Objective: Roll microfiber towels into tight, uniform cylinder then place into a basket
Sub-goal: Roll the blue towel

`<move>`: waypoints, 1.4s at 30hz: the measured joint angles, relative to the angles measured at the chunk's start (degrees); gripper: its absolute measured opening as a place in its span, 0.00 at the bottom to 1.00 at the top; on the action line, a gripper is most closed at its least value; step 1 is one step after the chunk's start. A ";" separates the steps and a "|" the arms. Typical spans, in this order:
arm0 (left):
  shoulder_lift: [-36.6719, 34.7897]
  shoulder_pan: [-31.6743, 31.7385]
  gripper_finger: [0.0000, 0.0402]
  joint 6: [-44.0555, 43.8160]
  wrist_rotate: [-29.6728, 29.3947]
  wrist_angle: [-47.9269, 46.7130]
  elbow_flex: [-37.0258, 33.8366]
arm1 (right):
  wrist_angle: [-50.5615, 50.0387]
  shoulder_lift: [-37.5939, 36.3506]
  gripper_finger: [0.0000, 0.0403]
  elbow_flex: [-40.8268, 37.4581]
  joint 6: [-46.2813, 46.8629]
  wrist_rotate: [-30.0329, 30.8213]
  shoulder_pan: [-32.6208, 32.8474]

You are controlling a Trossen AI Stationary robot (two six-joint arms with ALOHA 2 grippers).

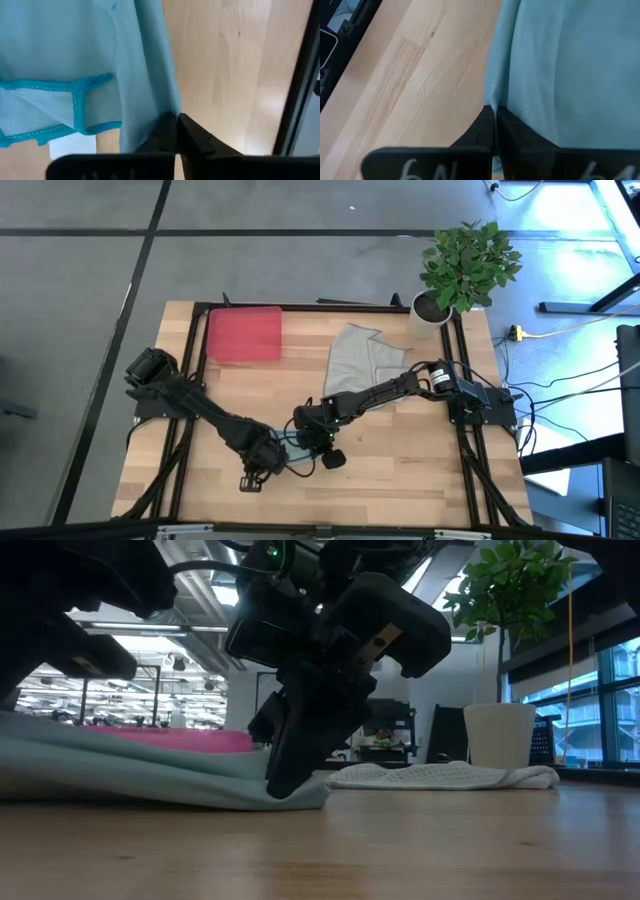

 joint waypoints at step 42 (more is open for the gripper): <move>3.24 9.50 0.00 12.72 13.24 4.58 -4.61 | -0.21 0.09 0.02 -0.07 -0.13 -0.46 -0.75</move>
